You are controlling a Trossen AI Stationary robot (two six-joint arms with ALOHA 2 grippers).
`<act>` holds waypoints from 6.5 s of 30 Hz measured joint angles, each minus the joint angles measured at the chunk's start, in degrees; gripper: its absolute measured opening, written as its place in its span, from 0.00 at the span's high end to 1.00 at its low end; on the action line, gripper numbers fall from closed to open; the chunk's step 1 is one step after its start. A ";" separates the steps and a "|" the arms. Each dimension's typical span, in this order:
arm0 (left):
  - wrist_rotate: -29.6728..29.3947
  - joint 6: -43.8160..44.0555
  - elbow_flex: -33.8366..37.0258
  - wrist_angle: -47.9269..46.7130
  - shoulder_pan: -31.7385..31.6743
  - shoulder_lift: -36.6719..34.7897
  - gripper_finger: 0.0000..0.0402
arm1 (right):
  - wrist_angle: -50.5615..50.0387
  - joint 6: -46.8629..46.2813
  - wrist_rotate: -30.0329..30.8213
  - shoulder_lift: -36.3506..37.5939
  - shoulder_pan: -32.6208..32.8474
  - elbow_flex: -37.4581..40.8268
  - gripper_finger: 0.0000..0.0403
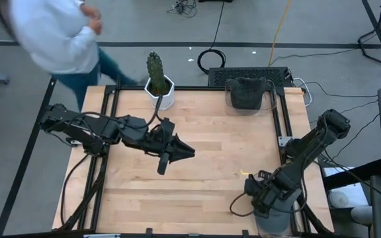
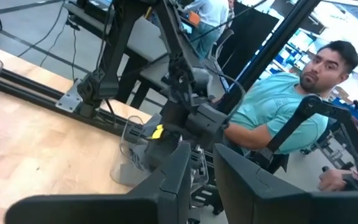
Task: Pick & Place hat
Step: Put the gray cap into the bottom transparent bin
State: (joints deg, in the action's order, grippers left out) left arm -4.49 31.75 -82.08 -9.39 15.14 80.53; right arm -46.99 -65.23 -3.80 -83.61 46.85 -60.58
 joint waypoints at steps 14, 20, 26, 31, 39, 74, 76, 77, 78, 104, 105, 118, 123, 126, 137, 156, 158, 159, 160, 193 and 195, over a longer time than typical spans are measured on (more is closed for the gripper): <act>0.02 3.20 0.00 -0.34 0.00 -0.02 0.81 | 6.02 -1.07 -3.44 0.01 -0.02 6.17 1.00; -0.17 4.77 0.00 -0.20 0.00 -0.02 0.81 | 5.96 -0.35 -5.31 4.38 0.14 6.15 1.00; -0.99 6.39 0.00 0.02 0.00 -0.02 0.81 | 5.56 1.73 -2.28 12.06 0.30 5.99 1.00; -1.01 7.45 0.00 0.00 0.00 -0.20 0.81 | 4.16 5.23 -0.68 15.55 0.31 5.95 1.00; -2.91 7.58 -0.09 0.07 0.37 -0.46 0.81 | 5.79 8.34 -0.65 15.87 0.31 5.91 1.00; -4.35 4.09 -0.07 -0.55 -0.92 -0.47 0.81 | 8.85 2.97 -1.48 14.08 -3.01 16.07 1.00; -4.35 4.03 -0.05 -1.25 -0.92 -0.46 0.81 | 9.41 3.41 -2.00 14.58 -3.01 15.79 1.00; -4.34 3.97 -0.03 -1.47 -0.92 -0.46 0.81 | 9.23 3.99 -2.02 14.79 -2.99 15.29 1.00; -4.33 3.96 -0.02 -1.70 -0.92 -0.46 0.81 | 9.18 4.73 -2.12 15.08 -2.99 14.68 1.00; -3.48 3.80 -0.02 0.07 -1.63 -0.46 0.81 | 3.88 -15.27 -22.65 22.40 0.84 5.73 1.00; -3.46 3.54 -0.02 0.06 -1.39 -0.46 0.81 | 3.75 -16.47 -23.39 22.43 1.39 5.29 1.00; -3.00 -0.47 0.00 -0.84 -2.57 -0.08 0.81 | 3.25 -31.00 -20.01 21.19 12.17 3.00 1.00; -1.26 0.55 0.00 -0.04 -4.71 -0.11 0.81 | 2.60 -31.19 -18.53 19.78 13.26 3.00 1.00; 0.96 2.41 0.00 1.45 -5.75 -0.13 0.81 | 1.69 -31.03 -18.52 18.73 13.45 3.00 1.00; 7.98 7.39 -0.06 6.90 -8.15 -1.41 0.81 | 0.30 -27.05 -15.71 16.72 13.66 4.16 1.00; -3.08 -1.56 -0.94 8.15 -7.45 -5.99 0.81 | 4.95 -23.48 -17.68 16.81 13.80 12.55 1.00; -3.29 -1.15 -0.94 8.18 -7.44 -6.07 0.81 | 5.01 -22.30 -17.50 16.83 13.80 13.36 1.00; -3.47 -1.17 -0.94 8.04 -7.24 -6.06 0.81 | 5.04 -21.67 -17.50 16.83 13.80 13.80 1.00; -3.84 -1.18 -0.94 7.85 -6.98 -6.02 0.81 | 5.04 -20.83 -17.48 16.83 13.80 14.24 1.00; -10.92 -4.61 -0.94 7.94 -8.09 -5.92 0.81 | 13.40 0.12 -2.01 16.92 12.40 24.79 1.00; -11.13 -4.59 -0.94 7.92 -8.04 -5.92 0.81 | 13.80 1.70 1.21 16.90 12.37 24.77 1.00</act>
State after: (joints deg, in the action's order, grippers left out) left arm -15.62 27.16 -83.02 -1.46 7.09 74.61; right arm -33.19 -63.53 -2.59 -66.72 59.21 -35.81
